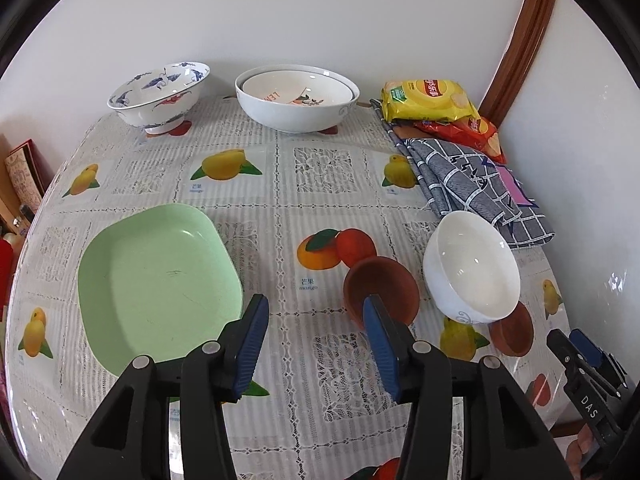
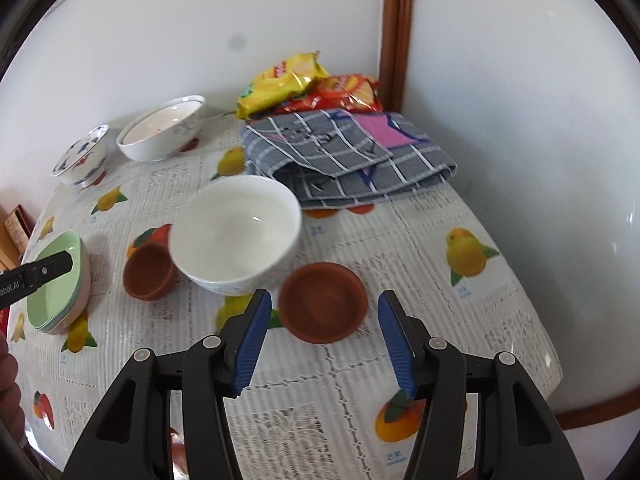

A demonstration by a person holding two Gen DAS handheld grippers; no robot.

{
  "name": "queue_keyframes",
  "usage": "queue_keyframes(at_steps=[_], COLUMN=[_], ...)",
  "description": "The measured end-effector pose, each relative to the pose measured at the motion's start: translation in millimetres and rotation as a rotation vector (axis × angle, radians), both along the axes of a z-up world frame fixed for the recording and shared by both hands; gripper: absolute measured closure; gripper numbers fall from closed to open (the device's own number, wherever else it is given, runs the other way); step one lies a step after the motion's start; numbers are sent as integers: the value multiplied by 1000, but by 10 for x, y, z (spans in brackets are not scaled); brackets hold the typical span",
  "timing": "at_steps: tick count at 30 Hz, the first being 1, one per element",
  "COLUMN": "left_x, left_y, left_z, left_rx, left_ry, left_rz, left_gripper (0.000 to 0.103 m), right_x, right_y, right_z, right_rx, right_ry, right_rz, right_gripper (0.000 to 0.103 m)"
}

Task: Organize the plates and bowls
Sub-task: 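Move both tools toward the two small terracotta dishes, then close the left tool on one terracotta dish while the right tool grasps the other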

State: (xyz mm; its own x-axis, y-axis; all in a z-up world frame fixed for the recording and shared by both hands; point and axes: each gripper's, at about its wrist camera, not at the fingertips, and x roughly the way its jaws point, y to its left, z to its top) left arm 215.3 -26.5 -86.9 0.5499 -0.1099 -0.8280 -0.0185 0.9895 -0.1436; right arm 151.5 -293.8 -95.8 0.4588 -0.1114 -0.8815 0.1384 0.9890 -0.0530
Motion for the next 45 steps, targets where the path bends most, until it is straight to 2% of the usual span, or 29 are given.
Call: queue_keyframes(at_steps=[6,22,26,28,32,37,39,43,45], left_x=[85,473,512,530,566,580,575,591,589], left_y=[-135,-313,-328,-330,-322,-348,-364,-435,-463], left_z=[-222,-603,-664,-685,-738,-747,-754,-766,-770], left_rx=[4,16,14,16,3,17,26,40,54], left_ry=[46,150,157,160,169,144,135,138,136], left_rz=[3,33,31,28,32,27,22,-25,-32], left_gripper=[56,56,56,56,56,56,54,40,39], right_x=[29,213,251,267,266,293,309,336,345], right_y=[-201,-429,-428,-452,-432,-467,-470,-434,-423], right_z=[-233,-670,-767,-807,-832,-848,-853,-860,-859], right_rx=[-6,72,93,114,90,110,113,94,94], right_ry=[41,105,124,125,95,86,87,92,94], right_rz=[-12,-19,-13,-22,-7,2,1,11,6], right_gripper=[48,49,56,56,56,53,50,46,43])
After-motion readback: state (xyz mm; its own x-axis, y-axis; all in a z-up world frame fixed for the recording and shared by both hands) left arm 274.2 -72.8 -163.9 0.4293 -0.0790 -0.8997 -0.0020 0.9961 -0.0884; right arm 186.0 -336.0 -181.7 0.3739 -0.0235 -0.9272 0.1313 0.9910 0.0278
